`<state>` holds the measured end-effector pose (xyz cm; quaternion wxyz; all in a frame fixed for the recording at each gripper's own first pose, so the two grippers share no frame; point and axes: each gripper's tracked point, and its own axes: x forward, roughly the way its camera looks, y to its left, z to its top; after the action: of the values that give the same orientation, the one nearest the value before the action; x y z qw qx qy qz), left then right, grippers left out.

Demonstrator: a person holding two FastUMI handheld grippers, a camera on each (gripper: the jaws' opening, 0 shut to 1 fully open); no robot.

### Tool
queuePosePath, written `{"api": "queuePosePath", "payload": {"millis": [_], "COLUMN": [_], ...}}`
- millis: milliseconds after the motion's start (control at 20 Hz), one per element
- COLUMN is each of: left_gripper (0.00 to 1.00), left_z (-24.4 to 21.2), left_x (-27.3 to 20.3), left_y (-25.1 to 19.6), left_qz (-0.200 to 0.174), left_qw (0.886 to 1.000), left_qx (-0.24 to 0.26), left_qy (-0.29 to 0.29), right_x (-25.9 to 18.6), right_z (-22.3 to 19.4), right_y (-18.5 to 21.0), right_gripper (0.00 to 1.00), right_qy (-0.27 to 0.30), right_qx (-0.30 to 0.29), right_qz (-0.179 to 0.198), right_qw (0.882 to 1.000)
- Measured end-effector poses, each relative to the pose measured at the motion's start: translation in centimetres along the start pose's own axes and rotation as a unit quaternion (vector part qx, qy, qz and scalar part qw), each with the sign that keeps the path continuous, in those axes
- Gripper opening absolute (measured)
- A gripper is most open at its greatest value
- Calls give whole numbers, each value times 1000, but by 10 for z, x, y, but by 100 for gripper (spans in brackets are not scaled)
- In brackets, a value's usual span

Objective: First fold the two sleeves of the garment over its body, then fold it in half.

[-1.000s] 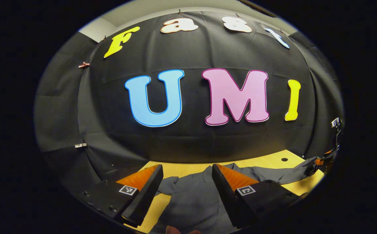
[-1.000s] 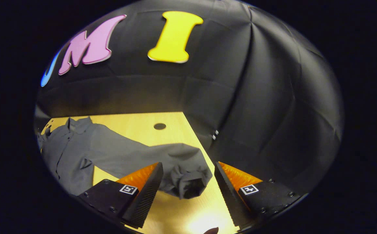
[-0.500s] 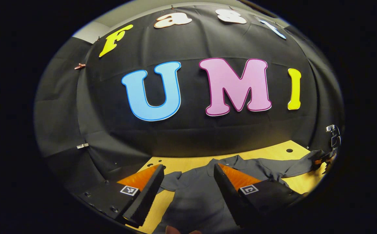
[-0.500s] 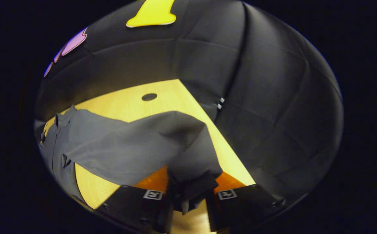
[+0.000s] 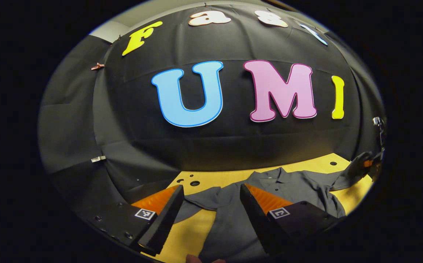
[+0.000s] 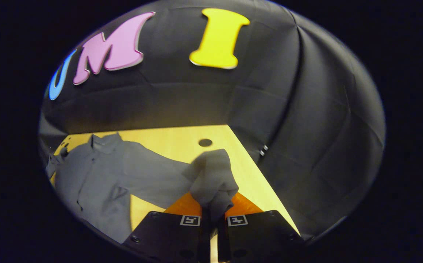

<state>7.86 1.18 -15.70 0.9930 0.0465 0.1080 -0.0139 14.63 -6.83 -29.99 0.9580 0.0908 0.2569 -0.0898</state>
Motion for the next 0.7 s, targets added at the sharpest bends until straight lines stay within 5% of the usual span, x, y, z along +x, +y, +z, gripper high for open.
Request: {"api": "queuePosePath", "payload": {"millis": [300, 700], "left_gripper": [97, 97], "left_z": [-40, -104], "left_x": [10, 28], "left_y": [75, 174], "left_qz": [7, 26], "left_qw": [1000, 998], "left_qx": [-15, -27], "left_qy": [15, 45], "right_x": [-57, -79], "right_z": [73, 65], "right_y": [164, 347], "right_gripper": [12, 12], "right_qy": [-67, -71], "right_qx": [-8, -5], "right_qz": [93, 199], "right_qw": [993, 978]}}
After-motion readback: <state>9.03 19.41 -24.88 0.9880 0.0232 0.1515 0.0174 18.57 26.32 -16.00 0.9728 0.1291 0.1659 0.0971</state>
